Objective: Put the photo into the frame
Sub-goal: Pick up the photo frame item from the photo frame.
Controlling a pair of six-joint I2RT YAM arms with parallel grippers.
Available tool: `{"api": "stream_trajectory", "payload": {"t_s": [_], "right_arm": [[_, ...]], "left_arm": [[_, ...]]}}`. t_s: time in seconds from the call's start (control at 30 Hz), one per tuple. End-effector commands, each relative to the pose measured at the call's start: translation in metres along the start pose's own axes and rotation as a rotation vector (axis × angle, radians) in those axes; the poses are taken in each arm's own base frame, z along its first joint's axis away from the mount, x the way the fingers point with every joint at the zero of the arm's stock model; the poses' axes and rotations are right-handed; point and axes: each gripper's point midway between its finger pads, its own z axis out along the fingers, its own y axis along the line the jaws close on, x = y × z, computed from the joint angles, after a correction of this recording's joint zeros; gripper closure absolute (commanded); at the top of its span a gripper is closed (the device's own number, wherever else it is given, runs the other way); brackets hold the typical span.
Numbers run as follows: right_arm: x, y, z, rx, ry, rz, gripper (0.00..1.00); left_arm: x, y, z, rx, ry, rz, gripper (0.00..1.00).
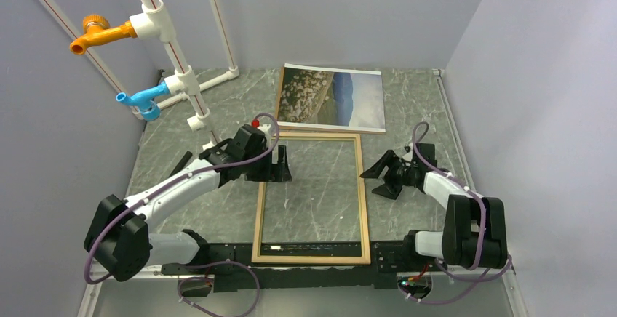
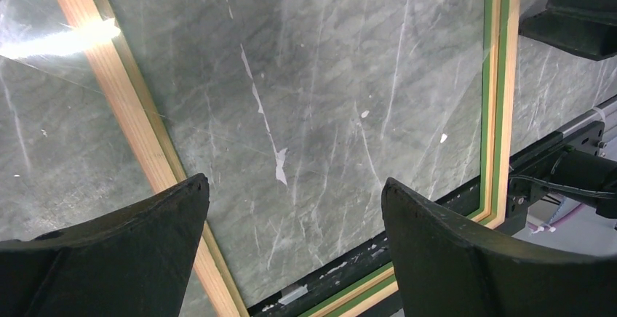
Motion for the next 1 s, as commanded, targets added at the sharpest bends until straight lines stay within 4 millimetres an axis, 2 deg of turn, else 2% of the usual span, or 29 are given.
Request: {"api": "stream_trajectory", "payload": {"t_s": [0.0,0.17,0.33,0.53,0.6,0.73,0.77,0.83,0.97], "right_arm": [[-0.018,0.016,0.008,-0.106,-0.09,0.032,0.26],[-0.026,0.013,0.018,-0.137,-0.132,0.076,0.31],[-0.033,0.025,0.019,-0.244,-0.187,0.116,0.39],[-0.05,0.039,0.014,-0.33,-0.246,0.107,0.51],[-0.054,0.045,0.01,-0.378,-0.263,0.107,0.61],[-0.057,0.048,0.009,-0.4,-0.263,0.108,0.9],[-0.057,0.049,0.009,-0.401,-0.257,0.102,0.94],[-0.057,0.051,0.008,-0.403,-0.247,0.082,0.99],[-0.062,0.06,0.0,-0.397,-0.239,0.004,1.0]], "left_arm": [[-0.005,-0.008,-0.002,0.028,-0.035,-0.005,0.09],[-0.007,-0.015,-0.007,0.058,-0.045,-0.001,0.09],[-0.016,-0.03,-0.016,0.113,-0.063,0.009,0.09],[-0.02,-0.031,-0.02,0.106,-0.077,0.02,0.09],[-0.02,-0.03,-0.02,0.108,-0.077,0.017,0.09],[-0.018,-0.031,-0.02,0.114,-0.074,0.015,0.09],[-0.018,-0.031,-0.02,0.114,-0.075,0.017,0.09],[-0.018,-0.03,-0.022,0.108,-0.073,0.019,0.09],[-0.021,-0.028,-0.027,0.093,-0.084,0.027,0.09]]}}
